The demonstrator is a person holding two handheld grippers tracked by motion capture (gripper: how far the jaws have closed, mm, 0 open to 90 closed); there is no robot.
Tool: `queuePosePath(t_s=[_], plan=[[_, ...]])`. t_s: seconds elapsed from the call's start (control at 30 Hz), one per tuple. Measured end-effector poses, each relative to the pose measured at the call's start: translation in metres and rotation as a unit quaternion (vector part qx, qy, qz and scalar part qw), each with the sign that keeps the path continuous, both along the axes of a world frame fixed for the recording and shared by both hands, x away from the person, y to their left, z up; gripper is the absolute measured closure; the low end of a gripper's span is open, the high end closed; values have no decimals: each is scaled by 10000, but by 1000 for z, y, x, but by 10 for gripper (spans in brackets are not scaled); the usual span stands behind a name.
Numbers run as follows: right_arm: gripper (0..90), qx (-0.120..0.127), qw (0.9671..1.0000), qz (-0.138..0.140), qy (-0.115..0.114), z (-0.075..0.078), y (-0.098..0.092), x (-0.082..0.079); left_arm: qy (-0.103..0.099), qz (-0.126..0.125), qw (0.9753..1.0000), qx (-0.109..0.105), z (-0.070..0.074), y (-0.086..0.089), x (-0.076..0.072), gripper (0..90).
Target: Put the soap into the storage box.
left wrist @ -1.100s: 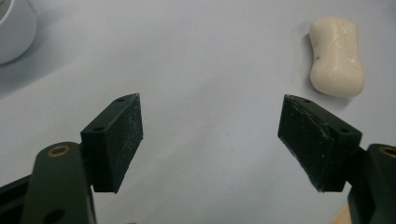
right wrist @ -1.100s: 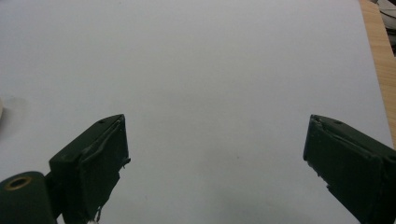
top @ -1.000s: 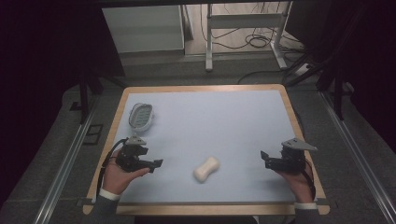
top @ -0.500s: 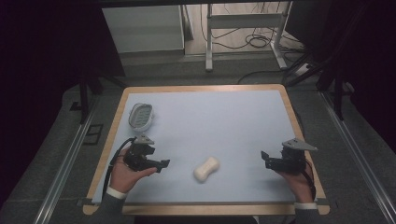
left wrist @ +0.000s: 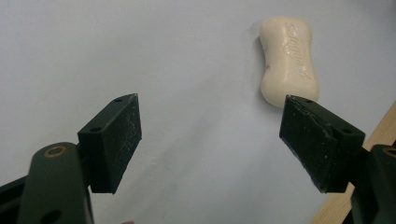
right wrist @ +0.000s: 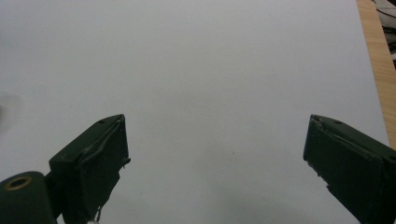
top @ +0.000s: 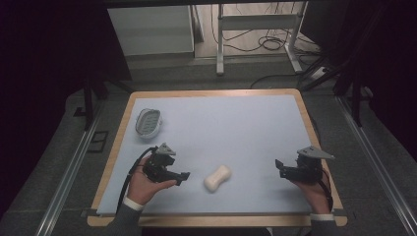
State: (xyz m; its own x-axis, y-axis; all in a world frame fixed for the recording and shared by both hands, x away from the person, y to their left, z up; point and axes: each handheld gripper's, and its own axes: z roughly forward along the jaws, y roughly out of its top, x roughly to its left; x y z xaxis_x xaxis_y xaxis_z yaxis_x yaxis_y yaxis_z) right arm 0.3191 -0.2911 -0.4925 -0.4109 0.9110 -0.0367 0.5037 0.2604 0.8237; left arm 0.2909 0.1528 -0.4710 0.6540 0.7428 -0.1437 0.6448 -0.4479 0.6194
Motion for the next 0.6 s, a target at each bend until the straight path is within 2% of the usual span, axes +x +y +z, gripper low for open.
queuePosePath(t_s=[0.4,0.6], plan=[[64,-37,10000,-19,32,-2,1,0,51,-92,9999,56,-6,-15,1,210],[64,-41,10000,-7,50,-3,0,0,12,-202,9997,128,-3,-28,3,211]])
